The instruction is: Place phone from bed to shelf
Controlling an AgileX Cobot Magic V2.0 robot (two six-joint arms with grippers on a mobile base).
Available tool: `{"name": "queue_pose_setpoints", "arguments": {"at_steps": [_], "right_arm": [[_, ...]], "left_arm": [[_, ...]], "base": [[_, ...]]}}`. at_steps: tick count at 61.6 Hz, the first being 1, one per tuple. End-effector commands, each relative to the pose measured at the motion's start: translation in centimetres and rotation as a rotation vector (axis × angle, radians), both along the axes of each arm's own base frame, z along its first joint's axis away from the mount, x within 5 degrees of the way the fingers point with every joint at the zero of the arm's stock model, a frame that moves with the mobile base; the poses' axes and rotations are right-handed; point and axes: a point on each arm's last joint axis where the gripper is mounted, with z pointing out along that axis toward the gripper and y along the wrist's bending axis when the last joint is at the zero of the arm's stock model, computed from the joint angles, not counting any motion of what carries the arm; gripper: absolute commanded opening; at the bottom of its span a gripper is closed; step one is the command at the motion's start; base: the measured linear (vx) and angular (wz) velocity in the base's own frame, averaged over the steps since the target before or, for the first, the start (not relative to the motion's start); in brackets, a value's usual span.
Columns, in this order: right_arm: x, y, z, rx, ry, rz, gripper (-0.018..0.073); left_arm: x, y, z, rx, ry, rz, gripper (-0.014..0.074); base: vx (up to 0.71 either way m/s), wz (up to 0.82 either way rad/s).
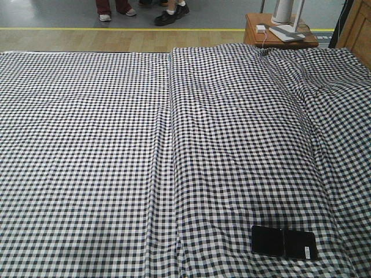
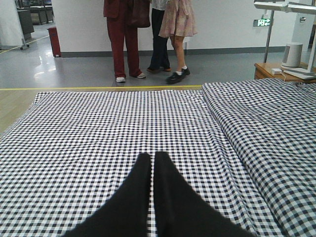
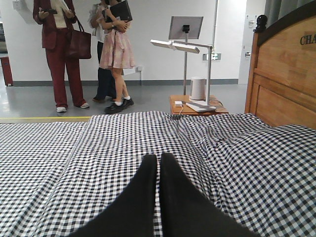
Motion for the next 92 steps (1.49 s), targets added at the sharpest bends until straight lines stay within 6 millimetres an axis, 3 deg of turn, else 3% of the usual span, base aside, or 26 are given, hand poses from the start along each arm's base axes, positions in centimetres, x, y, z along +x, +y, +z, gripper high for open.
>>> {"name": "queue_pose_setpoints", "arguments": {"at_steps": [1,92], "right_arm": [[-0.12,-0.01,0.58,-0.018,-0.079,-0.004,-0.0005],[-0.19,0.01,1.11,-0.022,-0.131,-0.003,-0.0005]], "left_arm": [[-0.13,-0.02,1.45,-0.011,-0.108,-0.002,0.0001],[-0.13,-0.02,1.45,-0.011,-0.108,-0.002,0.0001]], "base": [[0.0,0.0],[0.0,0.0]]}}
